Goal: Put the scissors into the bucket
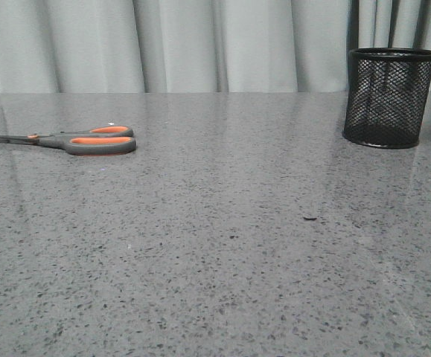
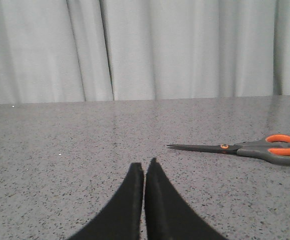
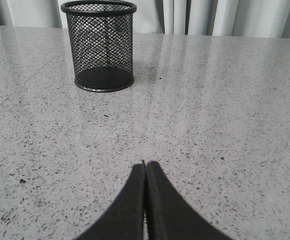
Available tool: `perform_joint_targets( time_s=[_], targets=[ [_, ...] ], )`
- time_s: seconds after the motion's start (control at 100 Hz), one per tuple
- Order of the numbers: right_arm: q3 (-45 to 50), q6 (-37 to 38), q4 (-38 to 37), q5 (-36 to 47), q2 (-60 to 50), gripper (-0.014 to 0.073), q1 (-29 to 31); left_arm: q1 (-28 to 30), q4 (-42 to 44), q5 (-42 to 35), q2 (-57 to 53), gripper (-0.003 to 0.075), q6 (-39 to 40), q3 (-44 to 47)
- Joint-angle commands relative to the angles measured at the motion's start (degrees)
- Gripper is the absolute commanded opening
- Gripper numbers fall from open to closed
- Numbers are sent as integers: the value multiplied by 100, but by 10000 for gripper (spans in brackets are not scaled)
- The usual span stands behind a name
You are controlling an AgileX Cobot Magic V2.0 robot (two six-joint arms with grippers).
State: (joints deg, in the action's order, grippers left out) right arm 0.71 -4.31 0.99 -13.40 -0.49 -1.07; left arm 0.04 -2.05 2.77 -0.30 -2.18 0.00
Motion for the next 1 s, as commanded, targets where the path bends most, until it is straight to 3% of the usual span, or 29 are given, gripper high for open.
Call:
perform_joint_targets(
  time_s=[0.0,0.79,0.99],
  targets=[
    [147,-5,-62,454,-113,-70,34,8,-3,-430,-140,-20,60,96],
    [147,-5,-52,876,-113,-70,34,8,-26,-430,-140,-20,60,96],
    [147,-5,470,1162,-113,-70,34,8,-777,-430,-140,-20,60,96]
  ],
)
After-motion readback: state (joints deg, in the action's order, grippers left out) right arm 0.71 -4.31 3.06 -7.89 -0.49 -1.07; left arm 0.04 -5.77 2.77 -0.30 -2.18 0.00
